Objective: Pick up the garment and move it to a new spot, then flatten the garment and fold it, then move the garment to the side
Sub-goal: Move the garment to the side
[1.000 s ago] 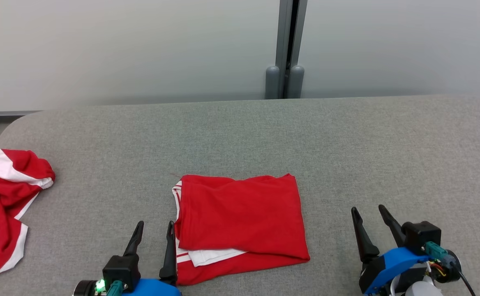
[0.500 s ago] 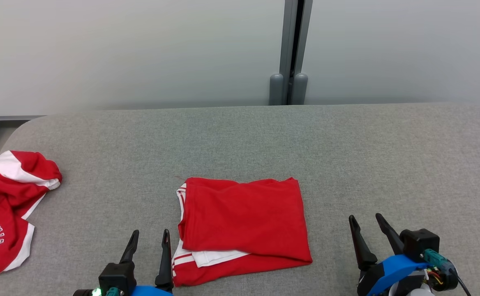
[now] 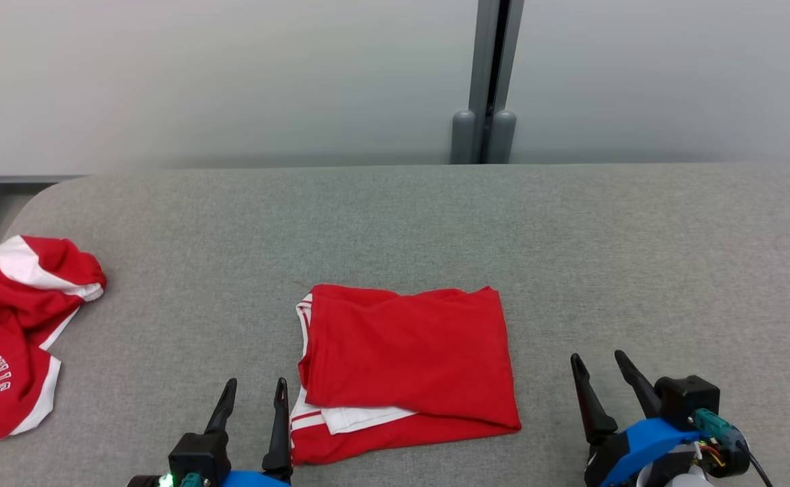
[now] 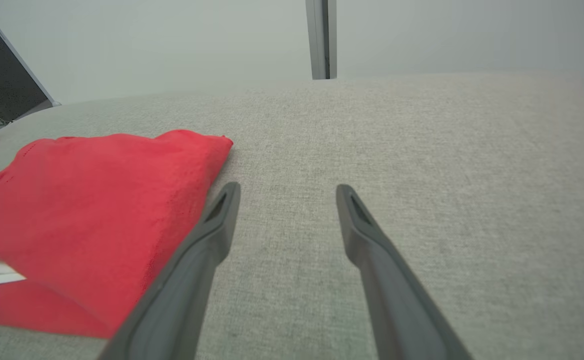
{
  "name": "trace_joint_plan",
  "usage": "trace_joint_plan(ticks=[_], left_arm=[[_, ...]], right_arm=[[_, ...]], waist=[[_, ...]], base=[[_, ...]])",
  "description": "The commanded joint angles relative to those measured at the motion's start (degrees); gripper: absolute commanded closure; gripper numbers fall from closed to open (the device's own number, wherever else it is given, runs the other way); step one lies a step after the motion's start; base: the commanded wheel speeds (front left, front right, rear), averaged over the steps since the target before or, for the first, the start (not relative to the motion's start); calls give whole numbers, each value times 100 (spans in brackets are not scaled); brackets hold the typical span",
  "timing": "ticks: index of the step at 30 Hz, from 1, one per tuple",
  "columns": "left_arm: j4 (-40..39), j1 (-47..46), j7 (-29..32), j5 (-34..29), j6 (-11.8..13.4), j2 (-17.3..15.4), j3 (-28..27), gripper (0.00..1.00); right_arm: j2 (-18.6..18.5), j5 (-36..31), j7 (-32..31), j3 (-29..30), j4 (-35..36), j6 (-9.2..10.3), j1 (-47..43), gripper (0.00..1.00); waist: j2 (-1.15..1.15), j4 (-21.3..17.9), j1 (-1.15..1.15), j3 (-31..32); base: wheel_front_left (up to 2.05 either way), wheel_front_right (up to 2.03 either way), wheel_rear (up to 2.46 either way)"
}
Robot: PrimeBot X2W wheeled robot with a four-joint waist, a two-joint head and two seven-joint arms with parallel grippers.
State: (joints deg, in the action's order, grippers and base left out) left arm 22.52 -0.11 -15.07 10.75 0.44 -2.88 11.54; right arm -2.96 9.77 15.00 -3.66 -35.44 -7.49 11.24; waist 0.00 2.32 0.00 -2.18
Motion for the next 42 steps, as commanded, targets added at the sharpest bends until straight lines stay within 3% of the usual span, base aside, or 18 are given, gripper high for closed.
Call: trace_joint_plan(ticks=[1, 12, 21, 22, 23, 24, 25, 32, 42], left_arm=[[-22, -89, -13, 46, -36, -1, 49, 0], [-82, -327, -13, 261, 112, 0, 234, 0], [-94, -360, -13, 332, 170, -1, 364, 0], [-94, -360, -13, 330, 179, 0, 372, 0], [-95, -358, -13, 329, 185, -1, 372, 0], [-95, -353, -13, 330, 190, 0, 367, 0], [-93, -352, -13, 325, 195, -1, 352, 0], [-98, -313, -13, 213, 119, 0, 259, 0], [2, -495, -13, 162, -54, -1, 297, 0]], right_arm=[[3, 84, 21, -63, -22, 0, 89, 0], [-3, 479, 20, -601, -385, 0, 729, 0], [-5, 630, 4, -542, -1110, 0, 943, 0], [-5, 682, 4, -565, -1203, 0, 929, 5], [-1, 725, -1, -583, -1303, 0, 902, 59], [-1, 787, -5, -605, -1367, 0, 889, 83], [-1, 834, -13, -621, -1379, 0, 888, 100], [-38, 874, 7, -500, -1191, 5, 831, 100], [-28, 964, 6, -559, -1089, 7, 701, 100]], waist=[[0, 101, 0, -122], [0, 723, 0, -705], [0, 1005, 0, -841], [0, 1014, 0, -842], [0, 1013, 0, -839], [0, 1001, 0, -832], [0, 977, 0, -823], [0, 456, 0, -692], [0, -997, 0, -663]], base=[[0, 0, 0], [0, 0, 0], [0, 0, 0], [0, 0, 0], [0, 0, 0], [0, 0, 0], [0, 0, 0], [0, 0, 0], [0, 0, 0]])
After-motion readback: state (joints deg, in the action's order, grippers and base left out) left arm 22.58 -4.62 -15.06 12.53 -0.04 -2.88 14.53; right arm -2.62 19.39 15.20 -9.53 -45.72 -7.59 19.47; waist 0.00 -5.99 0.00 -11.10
